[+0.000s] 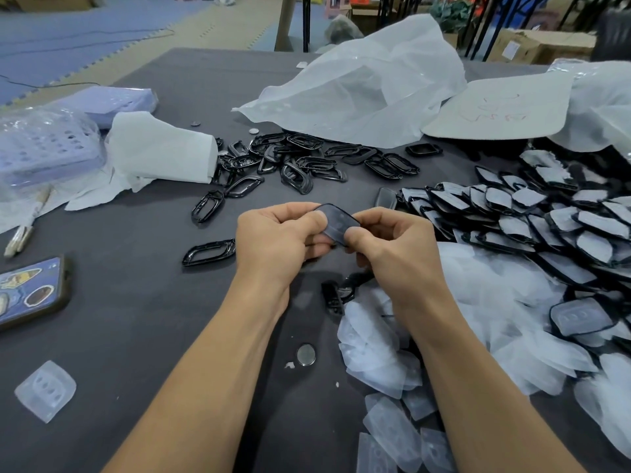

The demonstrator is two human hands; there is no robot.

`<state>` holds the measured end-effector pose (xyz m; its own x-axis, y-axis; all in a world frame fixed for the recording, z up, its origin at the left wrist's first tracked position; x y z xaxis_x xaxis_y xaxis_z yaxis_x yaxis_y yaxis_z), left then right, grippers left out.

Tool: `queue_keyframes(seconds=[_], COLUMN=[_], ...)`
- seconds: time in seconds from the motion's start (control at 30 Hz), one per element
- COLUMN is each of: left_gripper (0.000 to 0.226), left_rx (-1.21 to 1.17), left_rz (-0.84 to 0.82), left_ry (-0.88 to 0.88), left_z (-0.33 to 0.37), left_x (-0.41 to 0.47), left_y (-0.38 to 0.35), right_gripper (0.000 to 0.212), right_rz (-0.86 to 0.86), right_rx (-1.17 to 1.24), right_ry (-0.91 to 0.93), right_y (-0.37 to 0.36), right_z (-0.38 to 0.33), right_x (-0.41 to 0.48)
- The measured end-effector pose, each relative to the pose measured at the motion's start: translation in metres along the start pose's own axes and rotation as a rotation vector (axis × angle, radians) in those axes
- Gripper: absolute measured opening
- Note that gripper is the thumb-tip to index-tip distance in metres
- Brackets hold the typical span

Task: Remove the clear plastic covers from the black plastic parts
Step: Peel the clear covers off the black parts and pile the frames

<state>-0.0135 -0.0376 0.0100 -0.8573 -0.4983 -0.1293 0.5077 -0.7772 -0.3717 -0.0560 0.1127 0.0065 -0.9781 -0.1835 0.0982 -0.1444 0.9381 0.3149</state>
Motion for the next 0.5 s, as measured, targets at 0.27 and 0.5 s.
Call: queue_keyframes(seconds=[0.27,0.5], left_gripper=[0.023,0.013], left_rx=[0.323,0.253], left_rz=[-0.067,-0.032], left_ry=[-0.150,-0.127], left_z=[0.0001,0.0009], left_x=[0.0004,0.0003], left_y=[0.0020,0.0019], right_gripper=[0.030,0.007], right_rz=[0.054,0.035], right_rx=[0.018,-0.013], right_ry=[-0.011,0.009], right_y=[0.0013,-0.0006], right_z=[0.0018,-0.0003], right_x=[0.0007,-0.0009])
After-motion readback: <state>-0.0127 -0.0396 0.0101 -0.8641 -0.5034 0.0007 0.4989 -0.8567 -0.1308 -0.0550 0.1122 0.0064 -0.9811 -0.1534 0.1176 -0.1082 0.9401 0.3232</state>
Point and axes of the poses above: each hand's wrist, its own x-axis towards the middle knuckle, its own y-axis out of the back of the hand, z = x × y, the point moved 4 cm from there along x, towards the middle knuckle, and after that the axes turned 13 degrees about -x, right-handed, at the moved point
